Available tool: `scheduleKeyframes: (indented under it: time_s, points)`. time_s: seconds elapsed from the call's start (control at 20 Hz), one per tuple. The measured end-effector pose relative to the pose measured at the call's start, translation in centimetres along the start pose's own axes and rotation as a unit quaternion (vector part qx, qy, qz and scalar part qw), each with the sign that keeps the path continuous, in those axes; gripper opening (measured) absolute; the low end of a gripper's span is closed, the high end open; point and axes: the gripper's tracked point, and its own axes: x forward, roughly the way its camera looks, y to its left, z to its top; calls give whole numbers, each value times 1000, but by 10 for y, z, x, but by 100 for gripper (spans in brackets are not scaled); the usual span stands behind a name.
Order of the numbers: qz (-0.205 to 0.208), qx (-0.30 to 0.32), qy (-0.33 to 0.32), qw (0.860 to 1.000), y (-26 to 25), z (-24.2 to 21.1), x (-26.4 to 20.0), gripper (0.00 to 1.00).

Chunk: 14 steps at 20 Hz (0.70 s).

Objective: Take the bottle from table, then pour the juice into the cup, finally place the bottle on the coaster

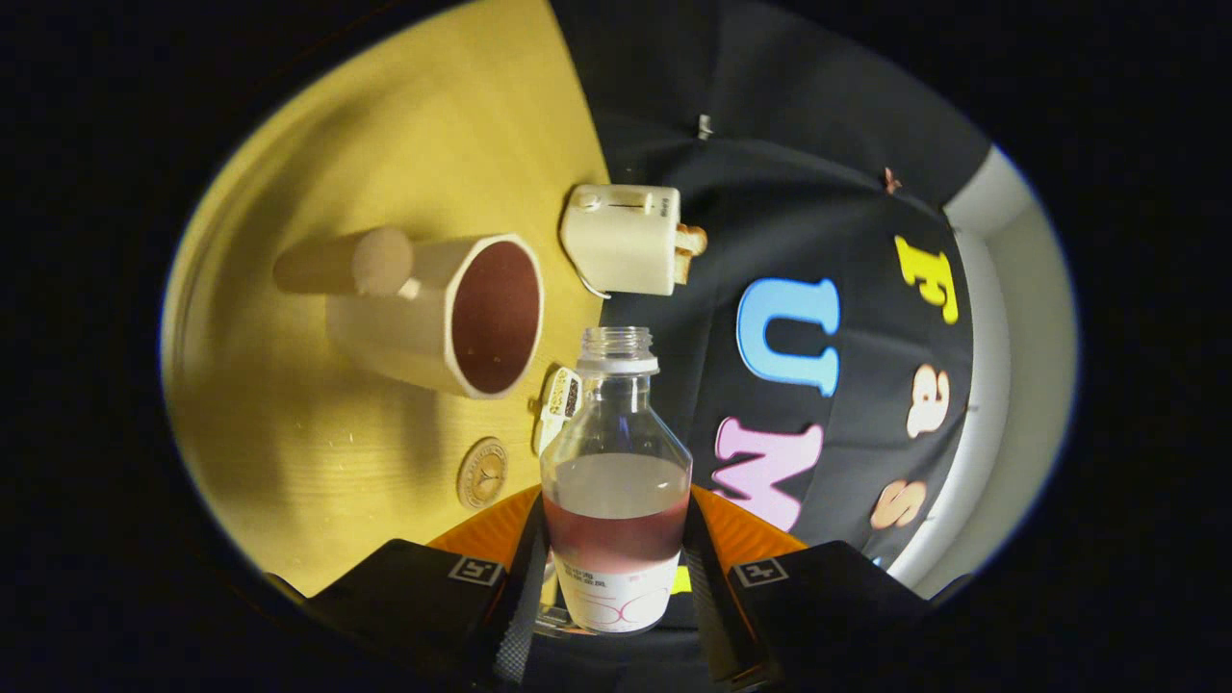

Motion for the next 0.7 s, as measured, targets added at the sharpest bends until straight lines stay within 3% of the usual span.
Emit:
scheduleKeyframes:
  time_s: [0.2, 0.35, 0.45, 0.7]
  points:
    - [-9, 172, 12, 985, -4, -1, -5, 71]
    - [-7, 305, -5, 952, -7, 4, -10, 71]
    - [0, 394, -23, 919, -13, 8, -13, 71]
    - [2, 578, -20, 815, -40, -5, -10, 72]
